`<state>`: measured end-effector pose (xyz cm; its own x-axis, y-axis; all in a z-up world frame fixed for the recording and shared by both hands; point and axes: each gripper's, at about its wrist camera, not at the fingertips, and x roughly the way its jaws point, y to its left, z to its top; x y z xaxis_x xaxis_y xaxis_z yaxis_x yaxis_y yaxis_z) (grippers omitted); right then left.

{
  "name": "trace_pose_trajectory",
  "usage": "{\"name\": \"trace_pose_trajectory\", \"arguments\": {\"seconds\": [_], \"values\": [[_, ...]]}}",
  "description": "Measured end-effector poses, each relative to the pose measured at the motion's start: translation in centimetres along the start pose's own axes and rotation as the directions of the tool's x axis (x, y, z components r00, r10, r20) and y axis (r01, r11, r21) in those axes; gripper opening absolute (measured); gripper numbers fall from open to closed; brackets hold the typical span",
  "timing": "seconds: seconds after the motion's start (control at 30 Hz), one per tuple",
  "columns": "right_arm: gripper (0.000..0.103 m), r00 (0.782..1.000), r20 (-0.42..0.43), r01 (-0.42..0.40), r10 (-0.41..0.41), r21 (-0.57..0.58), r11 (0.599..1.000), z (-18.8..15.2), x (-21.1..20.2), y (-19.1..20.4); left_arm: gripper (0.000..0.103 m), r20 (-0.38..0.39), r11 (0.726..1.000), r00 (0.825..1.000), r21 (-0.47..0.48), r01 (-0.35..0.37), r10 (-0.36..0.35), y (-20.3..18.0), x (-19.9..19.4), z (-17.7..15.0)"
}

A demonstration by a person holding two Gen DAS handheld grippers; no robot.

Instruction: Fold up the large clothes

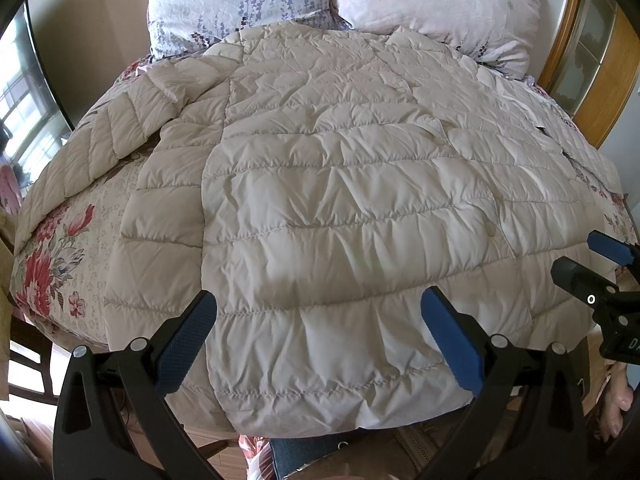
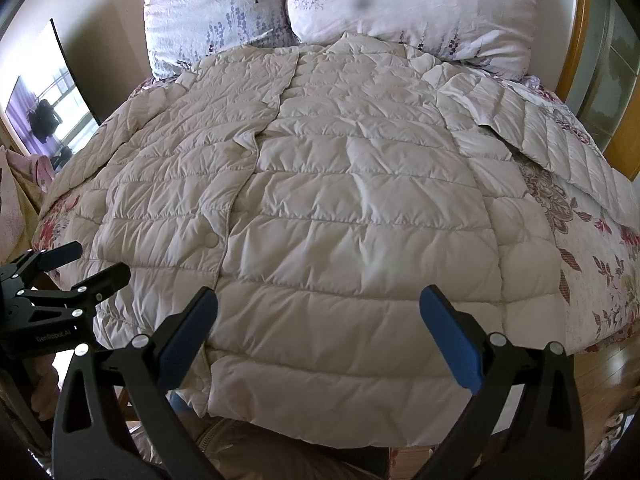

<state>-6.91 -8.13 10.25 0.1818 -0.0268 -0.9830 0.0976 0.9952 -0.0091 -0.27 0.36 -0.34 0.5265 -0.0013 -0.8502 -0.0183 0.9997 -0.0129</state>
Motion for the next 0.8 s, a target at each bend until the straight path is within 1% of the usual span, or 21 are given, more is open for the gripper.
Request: {"name": "trace_pose_trajectory", "arguments": {"seconds": [0.8], "values": [[0.101, 1.0, 0.002, -0.003, 0.003, 0.001, 1.0, -0.04, -0.15, -0.21, 0.102, -0.001, 1.0, 1.0, 0.0, -0.003, 0.003, -0.14, -0.02, 0.11]]}}
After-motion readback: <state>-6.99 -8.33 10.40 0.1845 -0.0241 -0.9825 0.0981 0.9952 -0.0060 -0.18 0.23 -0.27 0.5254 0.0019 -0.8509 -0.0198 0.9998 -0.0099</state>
